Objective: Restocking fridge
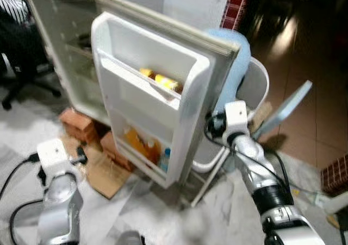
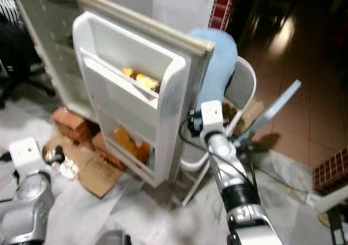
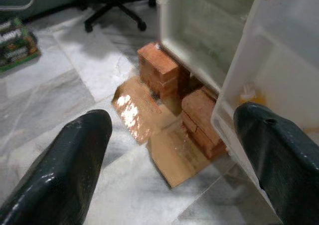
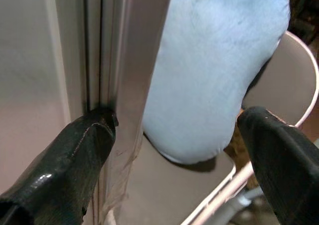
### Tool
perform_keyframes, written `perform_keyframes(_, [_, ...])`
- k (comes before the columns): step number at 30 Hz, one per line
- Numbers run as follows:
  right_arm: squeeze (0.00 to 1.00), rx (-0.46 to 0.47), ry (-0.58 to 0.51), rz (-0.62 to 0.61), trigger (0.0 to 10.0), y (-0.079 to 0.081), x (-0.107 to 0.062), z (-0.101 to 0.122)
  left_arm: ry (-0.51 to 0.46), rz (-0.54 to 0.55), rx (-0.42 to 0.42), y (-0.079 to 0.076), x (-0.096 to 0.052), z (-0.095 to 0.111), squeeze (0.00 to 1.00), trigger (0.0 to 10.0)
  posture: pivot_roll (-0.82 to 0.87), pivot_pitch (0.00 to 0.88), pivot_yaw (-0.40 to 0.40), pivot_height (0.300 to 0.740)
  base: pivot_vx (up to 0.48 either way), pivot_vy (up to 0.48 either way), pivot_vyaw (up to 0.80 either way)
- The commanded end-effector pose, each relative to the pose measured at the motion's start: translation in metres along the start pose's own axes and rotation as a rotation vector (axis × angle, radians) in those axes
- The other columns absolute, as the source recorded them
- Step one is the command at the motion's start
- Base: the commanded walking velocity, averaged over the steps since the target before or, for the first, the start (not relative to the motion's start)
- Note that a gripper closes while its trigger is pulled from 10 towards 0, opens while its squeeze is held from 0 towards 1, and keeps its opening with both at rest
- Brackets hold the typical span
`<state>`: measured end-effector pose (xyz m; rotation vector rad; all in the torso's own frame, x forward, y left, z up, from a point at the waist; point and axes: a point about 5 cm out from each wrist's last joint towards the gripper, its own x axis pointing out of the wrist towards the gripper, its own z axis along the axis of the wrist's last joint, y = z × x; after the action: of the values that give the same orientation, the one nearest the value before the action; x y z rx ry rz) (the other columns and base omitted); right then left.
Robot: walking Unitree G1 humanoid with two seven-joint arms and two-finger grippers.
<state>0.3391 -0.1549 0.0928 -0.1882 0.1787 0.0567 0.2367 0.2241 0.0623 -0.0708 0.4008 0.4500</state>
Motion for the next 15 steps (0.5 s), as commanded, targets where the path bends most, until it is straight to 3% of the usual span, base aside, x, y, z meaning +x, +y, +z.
perform_keyframes(1, [0.00, -0.010, -0.064, -0.189, 10.0, -0.042, 0.004, 0.019, 0.019, 0.030, 0.007, 0.008, -0.001, -0.003, 0.00, 10.0, 0.10, 0.000, -0.050, 0.740, 0.000, 0.000, 0.00])
perform_keyframes(5, [0.00, -0.010, -0.042, -0.165, 10.0, -0.044, 0.008, 0.018, 0.048, 0.044, 0.010, 0.011, 0.000, -0.008, 0.00, 10.0, 0.10, 0.000, -0.055, 0.740, 0.000, 0.000, 0.00])
perform_keyframes(9, [0.00, -0.006, 0.033, -0.019, 10.0, -0.041, 0.010, 0.009, 0.062, 0.047, 0.024, 0.019, -0.002, -0.014, 0.00, 10.0, 0.10, 0.000, -0.058, 0.740, 0.000, 0.000, 0.00])
perform_keyframes(10, [0.00, -0.045, 0.082, 0.014, 10.0, -0.041, 0.010, 0.001, 0.075, 0.050, 0.042, 0.023, -0.003, -0.018, 0.00, 10.0, 0.10, 0.000, -0.059, 0.740, 0.000, 0.000, 0.00])
perform_keyframes(15, [0.00, -0.032, 0.103, -0.128, 10.0, -0.061, 0.013, 0.000, 0.147, 0.047, 0.038, 0.033, -0.006, -0.035, 0.00, 10.0, 0.11, 0.000, -0.065, 0.740, 0.000, 0.000, 0.00])
